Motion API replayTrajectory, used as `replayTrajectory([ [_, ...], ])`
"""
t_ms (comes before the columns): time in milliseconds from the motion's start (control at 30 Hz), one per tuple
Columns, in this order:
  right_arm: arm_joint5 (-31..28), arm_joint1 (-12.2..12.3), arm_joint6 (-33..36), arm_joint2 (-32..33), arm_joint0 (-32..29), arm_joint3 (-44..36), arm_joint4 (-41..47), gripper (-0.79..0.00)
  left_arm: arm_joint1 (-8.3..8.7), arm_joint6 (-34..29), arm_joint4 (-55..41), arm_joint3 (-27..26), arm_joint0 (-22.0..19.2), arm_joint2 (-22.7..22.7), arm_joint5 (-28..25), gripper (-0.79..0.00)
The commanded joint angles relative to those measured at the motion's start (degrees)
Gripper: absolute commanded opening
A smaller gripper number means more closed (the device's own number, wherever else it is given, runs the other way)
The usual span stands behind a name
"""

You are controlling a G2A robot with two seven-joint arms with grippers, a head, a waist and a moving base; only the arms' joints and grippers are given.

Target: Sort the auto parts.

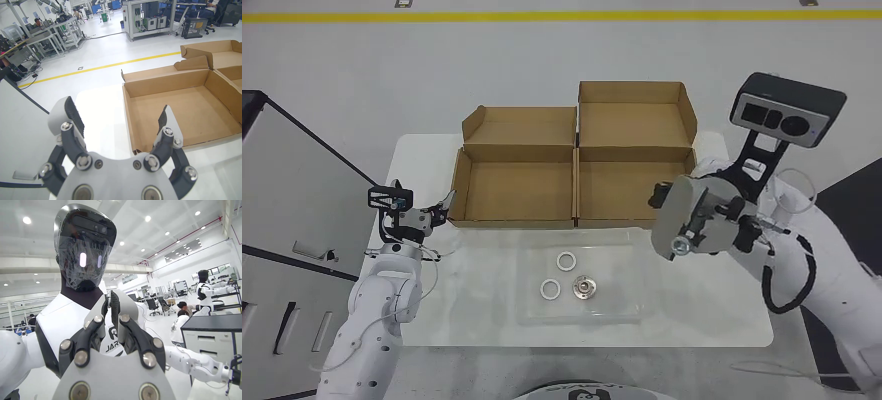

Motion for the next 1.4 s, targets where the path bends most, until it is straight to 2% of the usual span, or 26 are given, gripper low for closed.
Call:
replayTrajectory([
  [0, 0.0, 0.02, 0.0, -0.01, 0.0, 0.0, 0.01, -0.785, 0.0, 0.0, 0.0, 0.0, 0.0, 0.0, 0.0, 0.0],
  [267, 0.0, 0.02, 0.0, -0.01, 0.0, 0.0, 0.01, -0.785, 0.0, 0.0, 0.0, 0.0, 0.0, 0.0, 0.0, 0.0],
  [400, 0.0, -0.33, -2.08, 1.43, -1.64, -1.62, 0.18, -0.785, 0.0, 0.0, 0.0, 0.0, 0.0, 0.0, 0.0, 0.0],
  [600, 0.0, -1.55, -0.13, 3.63, -3.25, -3.2, 3.12, -0.785, 0.0, 0.0, 0.0, 0.0, 0.0, 0.0, 0.0, 0.0],
  [767, 0.0, -2.65, -0.04, 3.83, -2.92, -3.85, 1.83, -0.785, 0.0, 0.0, 0.0, 0.0, 0.0, 0.0, 0.0, 0.0],
  [1167, 0.0, -2.65, -0.04, 3.83, -2.92, -3.85, 1.83, -0.785, 0.0, 0.0, 0.0, 0.0, 0.0, 0.0, 0.0, 0.0],
  [1367, 6.46, -2.75, -2.05, 6.96, -4.76, -4.37, -5.62, -0.785, 0.0, 0.0, 0.0, 0.0, 0.0, 0.0, 0.0, 0.0],
])
